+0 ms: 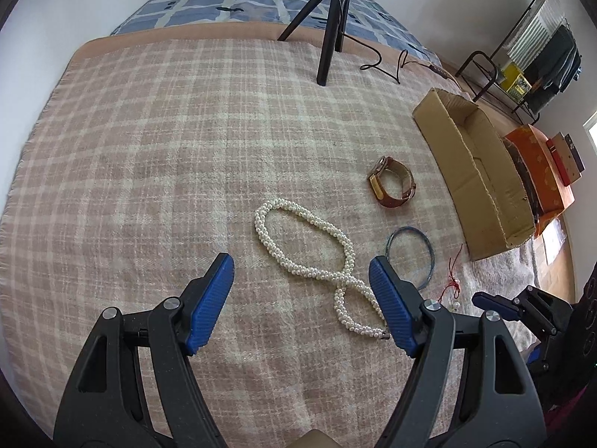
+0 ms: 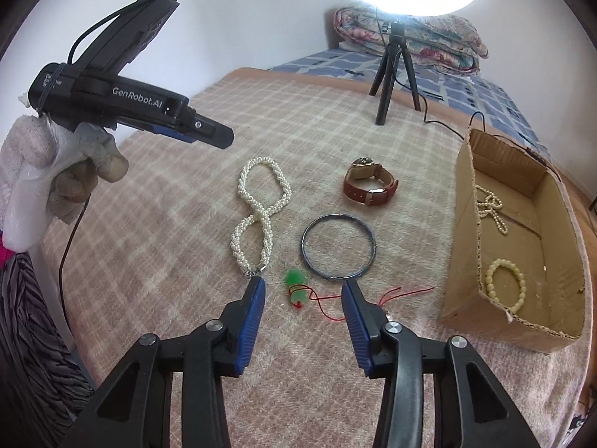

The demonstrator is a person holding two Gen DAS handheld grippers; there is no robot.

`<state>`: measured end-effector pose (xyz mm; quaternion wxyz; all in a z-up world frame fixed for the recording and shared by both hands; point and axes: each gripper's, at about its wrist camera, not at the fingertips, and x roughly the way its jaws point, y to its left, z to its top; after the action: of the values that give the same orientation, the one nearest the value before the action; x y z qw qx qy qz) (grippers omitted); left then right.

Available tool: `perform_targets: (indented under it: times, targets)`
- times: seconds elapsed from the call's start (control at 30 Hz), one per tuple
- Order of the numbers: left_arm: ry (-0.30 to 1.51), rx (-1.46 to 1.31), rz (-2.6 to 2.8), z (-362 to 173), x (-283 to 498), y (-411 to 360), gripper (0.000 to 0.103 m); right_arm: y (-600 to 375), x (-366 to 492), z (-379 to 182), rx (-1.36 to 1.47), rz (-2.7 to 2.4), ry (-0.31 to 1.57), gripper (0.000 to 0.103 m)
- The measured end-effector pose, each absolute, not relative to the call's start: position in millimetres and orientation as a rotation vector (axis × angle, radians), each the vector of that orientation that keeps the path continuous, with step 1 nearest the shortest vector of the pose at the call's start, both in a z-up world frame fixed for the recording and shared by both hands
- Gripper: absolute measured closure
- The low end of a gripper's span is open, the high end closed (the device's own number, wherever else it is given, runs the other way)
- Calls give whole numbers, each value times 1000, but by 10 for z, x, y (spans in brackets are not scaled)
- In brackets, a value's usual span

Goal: Organize jewelry
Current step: 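Close the left tool on the twisted pearl necklace while the right tool grasps the green pendant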

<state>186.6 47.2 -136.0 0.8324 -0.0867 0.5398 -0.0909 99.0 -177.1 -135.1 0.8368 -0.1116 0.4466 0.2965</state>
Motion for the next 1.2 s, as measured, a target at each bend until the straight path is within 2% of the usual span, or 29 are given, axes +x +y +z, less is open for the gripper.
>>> perform_targets:
  times: [0.23, 0.3, 0.43, 0.53, 0.83, 0.93, 1.1, 1.2]
  targets:
    - [1189, -211, -211, -1524, 1907, 431, 27, -1703, 1102, -1509, -230, 647, 989, 70]
    - [1203, -226, -209, -1568, 1930, 447, 32, -1664, 1123, -1547, -234, 659, 998, 70]
    - [1245, -286, -203, -1697, 1991, 531, 35, -1580, 1162, -1639, -277, 659, 1025, 70]
    - [1275, -319, -197, -1788, 2035, 572, 43, -1556, 1197, -1704, -280, 657, 1051, 71]
    - [1322, -367, -173, -1989, 2182, 559, 44, -1514, 1233, -1820, -298, 661, 1087, 72]
    - [1331, -347, -141, -2054, 2235, 528, 52, -1519, 1240, -1838, -300, 660, 1091, 72]
    - [1299, -254, -121, -2079, 2261, 378, 52, -1517, 1266, -1864, -299, 663, 1098, 72]
    - [1264, -150, -94, -2072, 2243, 246, 66, -1487, 1308, -1890, -305, 659, 1107, 72]
